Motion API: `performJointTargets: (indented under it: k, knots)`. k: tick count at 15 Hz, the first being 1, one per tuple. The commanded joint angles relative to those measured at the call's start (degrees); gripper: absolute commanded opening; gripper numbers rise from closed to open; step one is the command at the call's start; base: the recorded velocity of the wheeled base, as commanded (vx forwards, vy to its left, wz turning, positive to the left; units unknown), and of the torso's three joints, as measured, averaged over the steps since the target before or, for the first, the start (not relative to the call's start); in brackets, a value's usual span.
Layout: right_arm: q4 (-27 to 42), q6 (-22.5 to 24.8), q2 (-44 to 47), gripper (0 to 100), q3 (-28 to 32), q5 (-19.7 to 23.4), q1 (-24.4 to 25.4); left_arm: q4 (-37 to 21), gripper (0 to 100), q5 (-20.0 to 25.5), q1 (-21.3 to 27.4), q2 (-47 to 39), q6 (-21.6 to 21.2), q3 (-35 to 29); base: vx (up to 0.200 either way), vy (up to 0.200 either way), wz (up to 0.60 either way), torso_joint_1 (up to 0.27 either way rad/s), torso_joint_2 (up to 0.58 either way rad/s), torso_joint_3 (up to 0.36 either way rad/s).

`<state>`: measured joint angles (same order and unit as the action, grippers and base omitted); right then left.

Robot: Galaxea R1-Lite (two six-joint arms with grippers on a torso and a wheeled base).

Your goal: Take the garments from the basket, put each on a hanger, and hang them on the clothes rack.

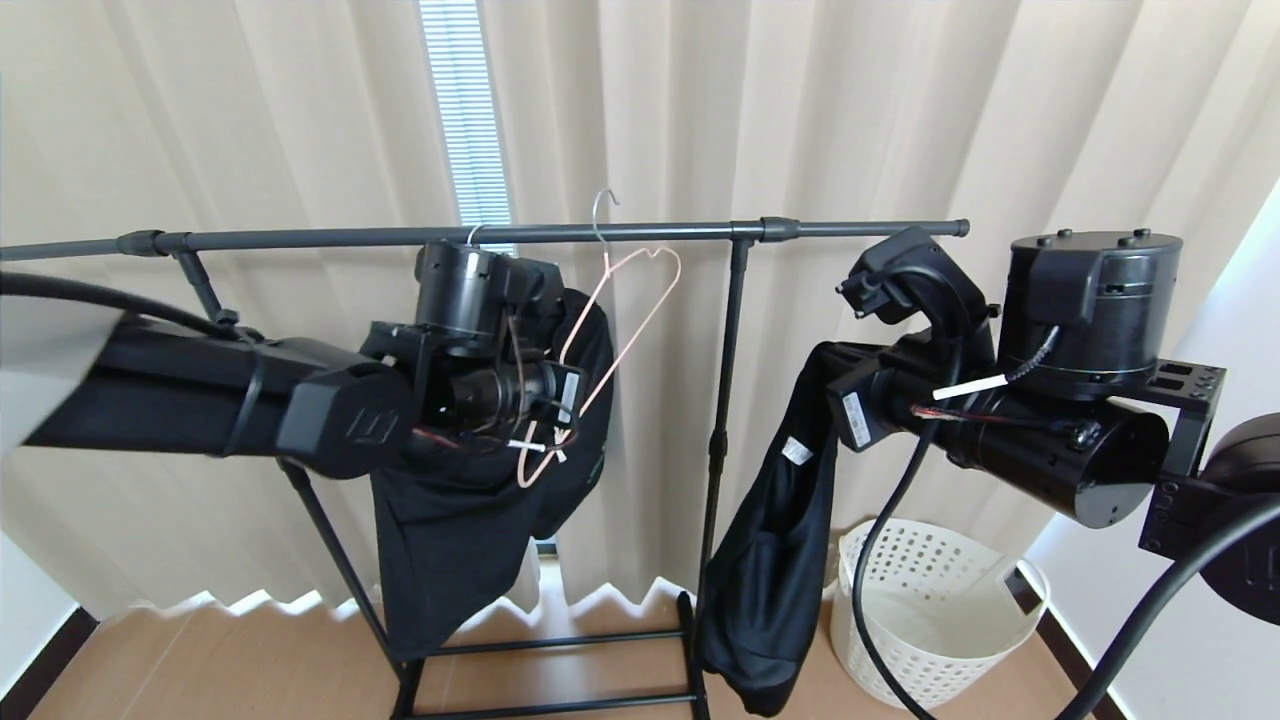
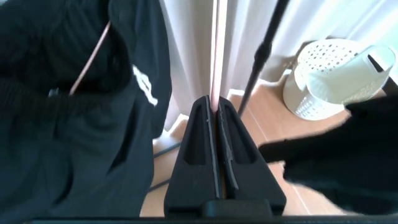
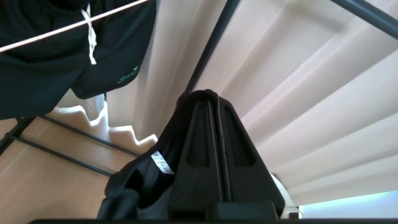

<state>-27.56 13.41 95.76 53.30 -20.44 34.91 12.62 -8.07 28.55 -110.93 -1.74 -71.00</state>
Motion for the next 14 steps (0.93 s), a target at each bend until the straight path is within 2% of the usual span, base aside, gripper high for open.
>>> performJointTargets:
  k: [1,2,3,5,7,8,10,12,14]
  knots:
    - [0.0,0.0,-1.7,0,-1.0,-0.1,0.1,5.1,0,0.0,1.6,15.7,-0.2,17.2,0.0,0.0,0.0,0.0,0.0,0.0]
    - [-0.3,0.0,-2.7,0,-2.1,-0.3,0.2,7.2,0,0.0,1.6,20.1,-0.3,24.3,0.0,0.0,0.0,0.0,0.0,0.0]
    - [-0.7,0.0,-3.2,0,-2.8,-0.5,0.4,7.9,0,0.0,1.6,21.4,-0.1,26.6,0.0,0.0,0.0,0.0,0.0,0.0]
    - [-3.6,1.4,-7.3,0,-5.0,-0.6,1.7,11.4,0,0.2,1.8,28.4,-0.2,36.0,0.0,0.0,0.0,0.0,0.0,0.0]
    - [-3.5,4.2,-8.7,0,-4.4,-0.6,1.9,12.2,0,0.4,2.3,30.1,-0.6,39.8,0.0,0.0,0.0,0.0,0.0,0.0]
    - [-3.6,4.6,-10.2,0,-6.9,-0.7,2.0,14.5,0,3.8,2.3,30.1,-0.7,43.6,0.0,0.0,0.0,0.0,0.0,0.0]
    - [-4.8,4.5,-9.7,0,-10.4,-0.4,1.8,19.1,0,6.3,2.3,29.7,-0.8,46.7,0.0,0.0,0.0,0.0,0.0,0.0]
    - [-8.8,4.6,-7.2,0,-9.7,-1.0,1.7,23.4,0,7.0,2.5,29.8,-0.7,50.0,0.0,0.0,0.0,0.0,0.0,0.0]
    - [-9.4,4.7,-5.8,0,-9.4,-2.6,1.6,26.1,0,9.7,3.5,30.2,-0.9,52.4,0.0,0.0,0.0,0.0,0.0,0.0]
